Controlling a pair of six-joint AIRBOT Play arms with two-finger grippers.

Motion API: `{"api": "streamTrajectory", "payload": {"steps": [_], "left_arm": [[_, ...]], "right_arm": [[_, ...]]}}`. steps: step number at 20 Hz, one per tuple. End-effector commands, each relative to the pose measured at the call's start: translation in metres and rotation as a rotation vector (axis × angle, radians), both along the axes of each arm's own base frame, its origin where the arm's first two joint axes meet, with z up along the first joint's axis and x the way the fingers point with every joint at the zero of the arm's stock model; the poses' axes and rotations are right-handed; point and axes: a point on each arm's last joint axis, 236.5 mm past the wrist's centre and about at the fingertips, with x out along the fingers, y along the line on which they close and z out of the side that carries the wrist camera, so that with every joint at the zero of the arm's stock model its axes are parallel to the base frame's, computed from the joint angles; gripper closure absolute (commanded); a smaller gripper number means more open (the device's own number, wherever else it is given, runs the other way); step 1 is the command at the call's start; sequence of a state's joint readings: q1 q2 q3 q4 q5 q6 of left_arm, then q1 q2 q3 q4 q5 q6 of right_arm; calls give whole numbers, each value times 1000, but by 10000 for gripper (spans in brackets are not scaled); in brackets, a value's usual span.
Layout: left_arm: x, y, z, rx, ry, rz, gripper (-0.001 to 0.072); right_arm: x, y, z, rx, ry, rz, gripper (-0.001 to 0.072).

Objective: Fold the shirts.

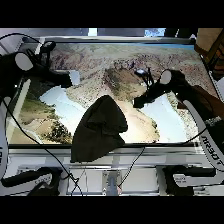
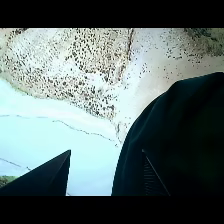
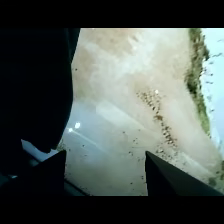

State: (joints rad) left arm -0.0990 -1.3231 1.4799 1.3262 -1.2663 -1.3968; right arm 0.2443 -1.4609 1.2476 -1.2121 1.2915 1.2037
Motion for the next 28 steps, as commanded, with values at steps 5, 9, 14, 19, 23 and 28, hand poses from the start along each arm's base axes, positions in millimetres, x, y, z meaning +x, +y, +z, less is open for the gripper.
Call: {"api": "streamTrajectory", "payload": {"steps": [5,9,14,19,23,28], "left_arm": [[-2,-4,2,-37,10,-6,194],[-2,-5,2,-41,11,-6,194],[-11,-5,-2,-36,51,-18,195],[-15,-5,-4,-26,64,-36,195],[-17,3,-7,8,75,-33,195],[-22,-7,-6,-33,93,-45,195]], "right_arm": [[-71,36,-56,225,259,-138,275],[-64,55,-64,314,232,-221,276],[-78,79,-93,291,277,-189,324],[-54,110,-70,399,168,-108,688],[15,131,30,485,-124,-21,689],[127,69,215,378,-761,-146,689]]}}
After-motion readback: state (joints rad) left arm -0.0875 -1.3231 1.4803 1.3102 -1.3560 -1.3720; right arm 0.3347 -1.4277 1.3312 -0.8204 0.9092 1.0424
